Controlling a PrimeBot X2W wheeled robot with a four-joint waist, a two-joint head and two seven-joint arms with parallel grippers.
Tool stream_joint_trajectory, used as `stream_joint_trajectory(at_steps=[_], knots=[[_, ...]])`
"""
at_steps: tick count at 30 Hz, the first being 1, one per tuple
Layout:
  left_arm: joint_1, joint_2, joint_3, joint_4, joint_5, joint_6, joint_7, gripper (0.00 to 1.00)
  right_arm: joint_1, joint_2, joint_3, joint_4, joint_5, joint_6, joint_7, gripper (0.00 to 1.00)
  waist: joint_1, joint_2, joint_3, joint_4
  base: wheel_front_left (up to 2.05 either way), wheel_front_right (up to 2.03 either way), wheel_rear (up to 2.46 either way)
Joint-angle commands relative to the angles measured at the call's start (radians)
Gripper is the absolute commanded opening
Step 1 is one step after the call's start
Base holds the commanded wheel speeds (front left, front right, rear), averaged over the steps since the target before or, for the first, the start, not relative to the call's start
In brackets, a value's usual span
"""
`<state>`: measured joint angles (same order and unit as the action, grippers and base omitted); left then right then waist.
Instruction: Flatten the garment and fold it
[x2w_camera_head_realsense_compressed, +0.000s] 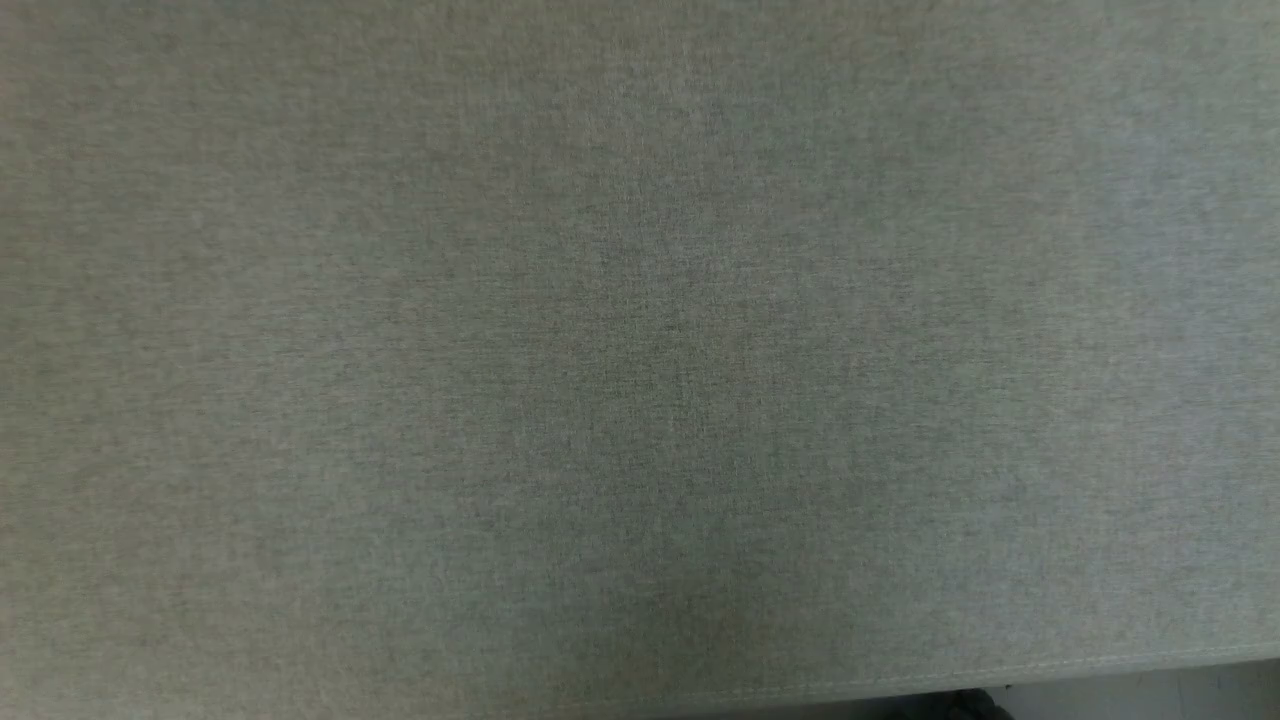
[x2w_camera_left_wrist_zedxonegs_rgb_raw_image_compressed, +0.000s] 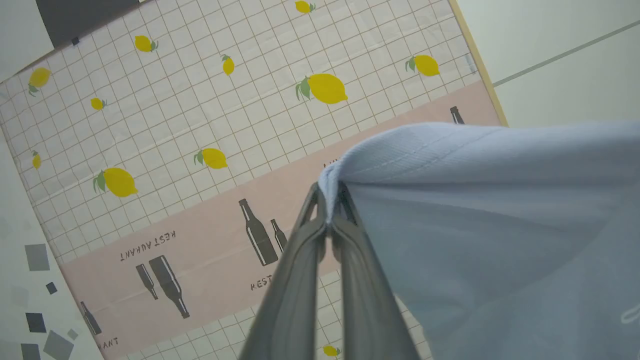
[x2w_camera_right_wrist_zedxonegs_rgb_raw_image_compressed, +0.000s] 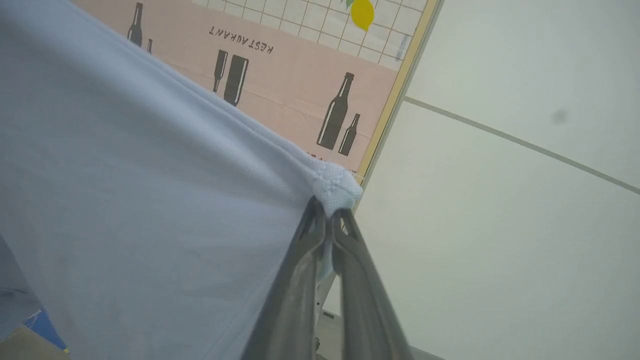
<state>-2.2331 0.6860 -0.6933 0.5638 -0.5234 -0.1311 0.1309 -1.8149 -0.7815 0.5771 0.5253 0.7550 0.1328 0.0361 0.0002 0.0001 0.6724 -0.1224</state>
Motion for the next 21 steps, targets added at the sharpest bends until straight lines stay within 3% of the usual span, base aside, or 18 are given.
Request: stream_joint_trajectory(at_steps=[1,8,14,21], knots=[[-0.02,-0.007,-0.026,0.032,-0.004,0.001,-0.014,0.0,-0.019,0.0,0.029,0.035,-0.005,-0.002,-0.014,0.0,-0.0002,-0.0001,0.055,0.0,0.0,0.0,0.0],[0.021,-0.011,-0.161,0.087,-0.091,0.001,-0.069,0.0,-0.013,0.006,0.166,0.105,0.028,-0.002,-0.064,0.0,-0.0002,-0.0001,0.076,0.036,0.0,0.0,0.0],[0.223,-0.008,-0.203,0.094,-0.165,0.005,-0.122,0.0,0.094,0.026,0.249,0.141,0.058,-0.002,-0.107,0.0,-0.0002,-0.0001,0.045,0.071,0.0,0.0,0.0],[0.587,-0.001,-0.253,-0.023,-0.243,0.087,-0.146,0.0,0.288,0.036,0.339,0.153,0.076,-0.002,-0.157,0.0,-0.0002,-0.0001,-0.062,0.108,0.0,0.0,0.0]])
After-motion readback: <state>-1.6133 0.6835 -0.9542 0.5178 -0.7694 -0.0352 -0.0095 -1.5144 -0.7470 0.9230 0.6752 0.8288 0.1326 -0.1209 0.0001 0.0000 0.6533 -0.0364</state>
